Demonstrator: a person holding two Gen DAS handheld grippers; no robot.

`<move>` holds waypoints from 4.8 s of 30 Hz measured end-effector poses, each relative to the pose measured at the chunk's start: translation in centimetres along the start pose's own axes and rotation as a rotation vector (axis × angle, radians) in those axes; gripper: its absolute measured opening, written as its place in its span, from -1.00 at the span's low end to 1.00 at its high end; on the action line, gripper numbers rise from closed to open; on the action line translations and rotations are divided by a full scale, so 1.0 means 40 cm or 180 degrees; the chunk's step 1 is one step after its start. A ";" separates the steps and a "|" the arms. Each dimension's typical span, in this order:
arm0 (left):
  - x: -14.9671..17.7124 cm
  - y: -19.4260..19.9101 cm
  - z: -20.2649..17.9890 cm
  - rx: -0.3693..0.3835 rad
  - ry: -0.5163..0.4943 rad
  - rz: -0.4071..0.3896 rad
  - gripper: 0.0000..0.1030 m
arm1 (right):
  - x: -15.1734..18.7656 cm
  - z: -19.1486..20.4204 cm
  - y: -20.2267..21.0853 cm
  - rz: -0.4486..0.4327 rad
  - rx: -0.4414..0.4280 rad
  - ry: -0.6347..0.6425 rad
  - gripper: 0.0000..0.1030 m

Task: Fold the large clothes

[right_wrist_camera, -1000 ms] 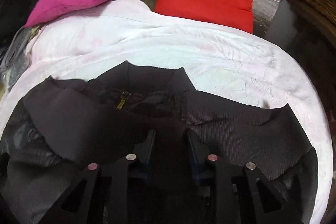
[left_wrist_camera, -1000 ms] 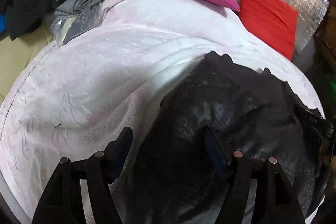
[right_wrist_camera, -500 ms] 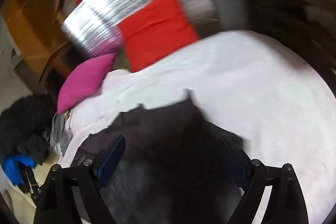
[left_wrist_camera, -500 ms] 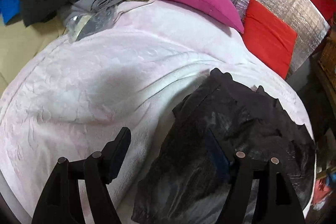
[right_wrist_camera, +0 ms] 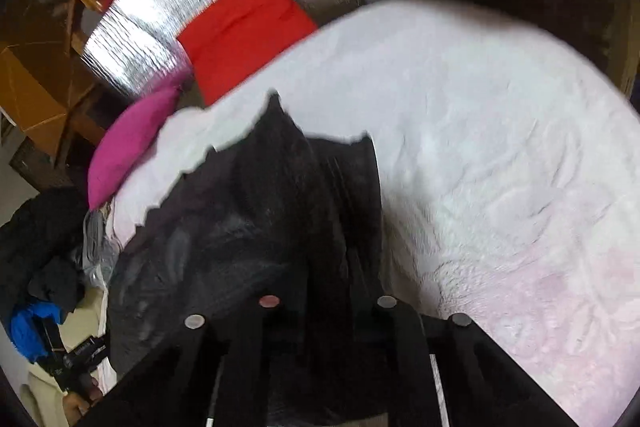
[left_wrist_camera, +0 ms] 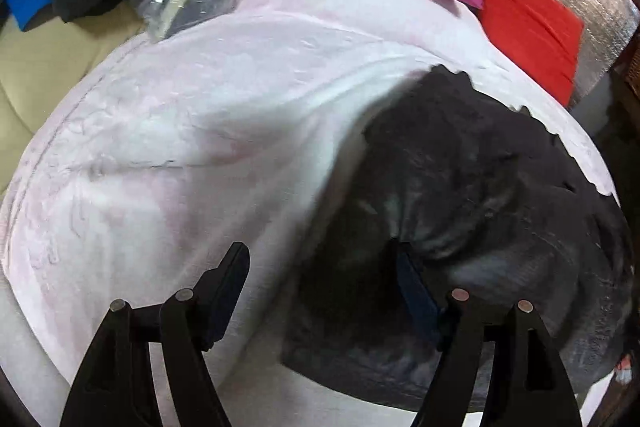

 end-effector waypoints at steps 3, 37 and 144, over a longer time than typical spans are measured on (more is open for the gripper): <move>0.004 0.002 0.005 0.0050 0.0007 0.0013 0.48 | 0.025 -0.002 -0.034 0.0080 0.0355 0.0140 -0.70; 0.114 0.240 -0.131 -0.0061 -0.0752 -0.0997 0.48 | 0.126 0.104 0.054 -0.0253 -0.0351 0.0128 -0.16; 0.318 0.117 0.017 0.2055 0.1423 -0.0048 -0.54 | 0.259 -0.042 0.016 0.0211 -0.0949 -0.1411 -0.25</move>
Point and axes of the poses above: each gripper's, at about its wrist camera, not at the fingertips, and y roughly against the way its jaws point, z to its left, x to its underside, the point moved 4 cm from there along -y, roughly the way its jaws point, and after that the axes turned 5 degrees about -y, right-handed, at the moved point
